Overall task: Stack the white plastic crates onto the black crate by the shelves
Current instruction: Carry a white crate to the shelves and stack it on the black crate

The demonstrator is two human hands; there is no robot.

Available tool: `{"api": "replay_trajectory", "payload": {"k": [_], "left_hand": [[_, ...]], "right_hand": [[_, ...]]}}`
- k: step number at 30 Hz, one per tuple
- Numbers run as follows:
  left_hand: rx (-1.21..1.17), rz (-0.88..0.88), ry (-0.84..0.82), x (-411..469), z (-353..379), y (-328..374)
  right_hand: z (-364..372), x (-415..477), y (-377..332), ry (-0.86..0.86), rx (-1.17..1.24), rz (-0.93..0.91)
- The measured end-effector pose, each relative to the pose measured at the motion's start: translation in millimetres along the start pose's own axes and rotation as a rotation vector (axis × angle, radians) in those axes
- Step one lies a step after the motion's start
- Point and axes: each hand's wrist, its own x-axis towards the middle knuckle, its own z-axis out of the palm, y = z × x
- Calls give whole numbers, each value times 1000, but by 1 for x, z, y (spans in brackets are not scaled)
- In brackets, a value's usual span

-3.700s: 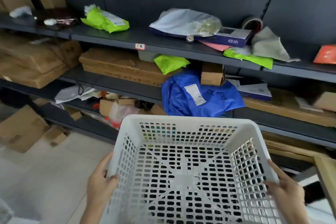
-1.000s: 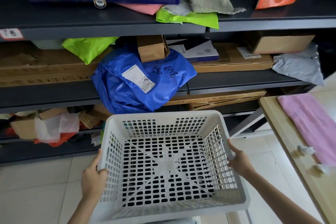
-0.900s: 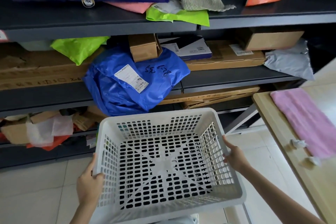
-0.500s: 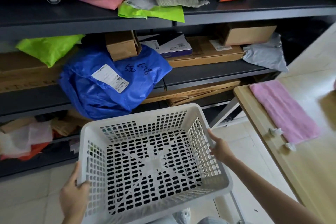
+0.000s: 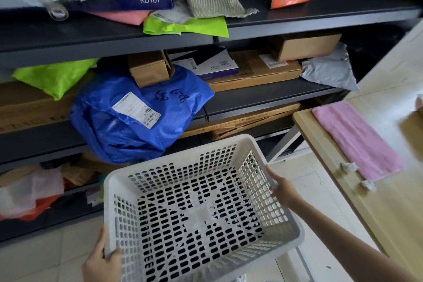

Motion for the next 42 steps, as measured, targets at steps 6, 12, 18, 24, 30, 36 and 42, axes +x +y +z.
{"api": "replay_trajectory", "payload": {"k": [6,12,18,24,30,36,42], "left_hand": [[160,73,-13,15,-7,3],[263,113,-43,7,-8,1],[305,109,-15,5,-6,-1],[486,195,-28,-3,-9,1],[600,227,-68,-6,-12,6],[658,240,-137,-6,-20,11],[686,214,-143,-16,-32,52]], "right_hand": [[3,1,2,-48,-20,-3],[1,2,2,-53,19,-8],[8,-1,1,-18,14,-4],[8,-6,0,-14,-39,-8],[1,-13,-6,-54,-81,-9],[-7,-25,-23,-68,-251,-29],[-13,-35,-84,92,-635,-79]]}}
